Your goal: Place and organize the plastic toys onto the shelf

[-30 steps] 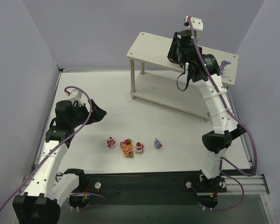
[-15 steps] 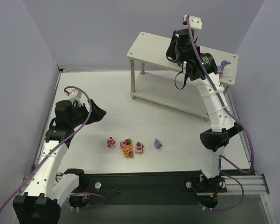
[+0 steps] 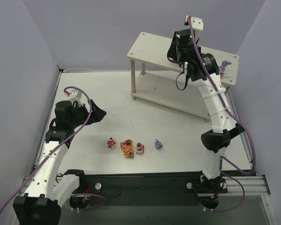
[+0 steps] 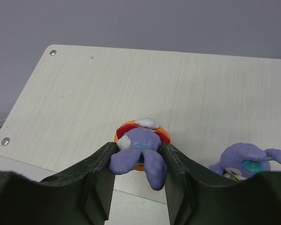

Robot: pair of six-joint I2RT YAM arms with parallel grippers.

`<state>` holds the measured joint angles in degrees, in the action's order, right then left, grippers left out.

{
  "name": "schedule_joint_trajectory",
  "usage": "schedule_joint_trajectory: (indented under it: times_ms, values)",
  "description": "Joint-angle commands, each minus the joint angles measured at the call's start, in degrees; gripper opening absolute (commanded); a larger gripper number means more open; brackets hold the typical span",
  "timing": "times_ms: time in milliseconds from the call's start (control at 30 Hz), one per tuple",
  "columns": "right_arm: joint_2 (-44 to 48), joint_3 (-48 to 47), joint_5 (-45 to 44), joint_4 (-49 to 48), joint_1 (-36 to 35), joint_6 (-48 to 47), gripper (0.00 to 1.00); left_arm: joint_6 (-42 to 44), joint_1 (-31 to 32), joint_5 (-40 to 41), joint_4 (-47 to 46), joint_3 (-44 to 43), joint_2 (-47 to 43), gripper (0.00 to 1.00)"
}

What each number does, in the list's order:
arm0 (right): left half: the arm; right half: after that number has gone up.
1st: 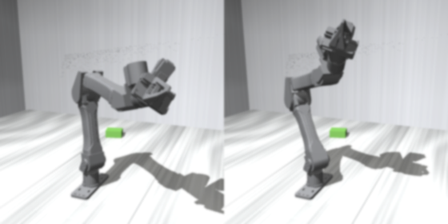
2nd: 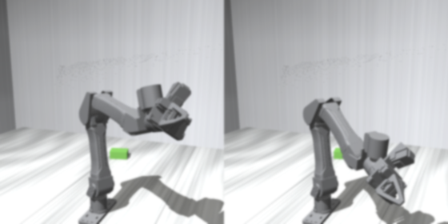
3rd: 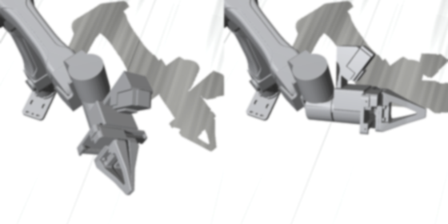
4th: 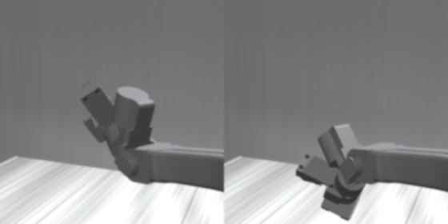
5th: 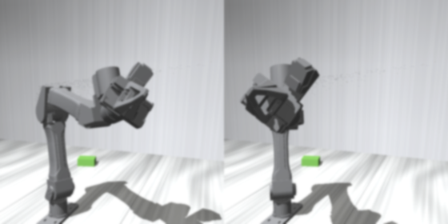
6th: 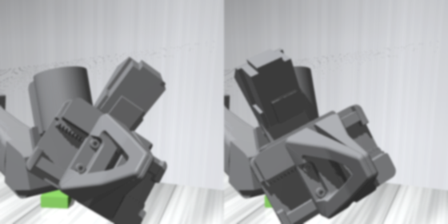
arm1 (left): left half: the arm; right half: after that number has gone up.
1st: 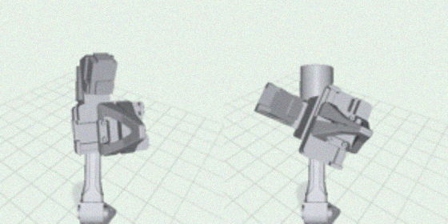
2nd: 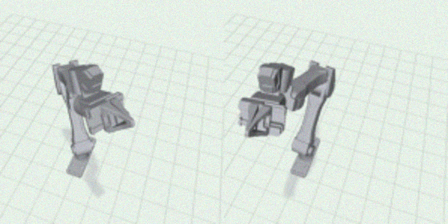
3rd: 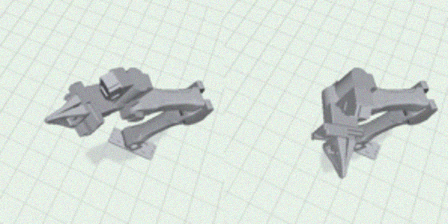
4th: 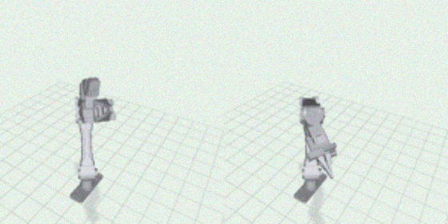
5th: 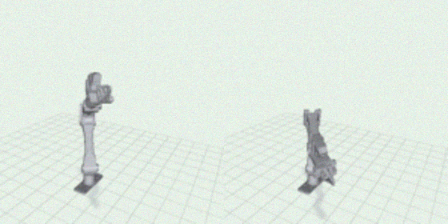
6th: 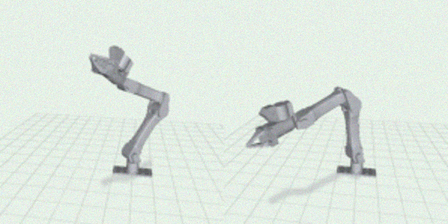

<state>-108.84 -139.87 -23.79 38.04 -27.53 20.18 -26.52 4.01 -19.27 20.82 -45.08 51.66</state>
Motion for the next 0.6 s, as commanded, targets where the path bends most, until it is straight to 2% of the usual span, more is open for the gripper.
schedule_joint_trajectory:
  times_ms: [0, 133, 300, 333, 367, 467, 567]
  values:
    - [3.28, 0.48, -1.17, 1.68, -0.77, 0.12, 0.42, -0.02, -0.32, 0.55, -0.78, -0.27, -0.77, 0.96]
    - [3.02, 0.39, -1.17, 2.04, -0.77, 0.29, 0.45, -0.02, -0.32, 0.72, -0.69, -0.1, -0.77, 0.96]
    - [2.93, 0.13, -1.17, 2.12, -0.77, 0.38, 0.43, -0.02, -0.32, 1.07, -0.6, -0.18, -0.95, 0.96]
    - [2.75, -0.22, -1.26, 2.12, -0.77, 0.29, 0.41, -0.02, -0.32, 1.07, -0.6, -0.1, -0.95, 0.96]
    - [2.67, -0.49, -1.61, 2.21, -0.68, 0.21, 0.32, -0.02, -0.32, 1.07, -0.6, -0.18, -0.95, 0.96]
    - [1.61, -1.19, -1.61, 2.04, -0.33, 0.21, 0.18, -0.02, -0.32, 1.07, -0.6, -0.18, -1.03, 0.96]
    - [0.56, -1.63, -1.52, 1.86, -0.07, 0.21, 0.17, -0.02, -0.32, 1.07, -0.6, -0.18, -1.03, 0.96]
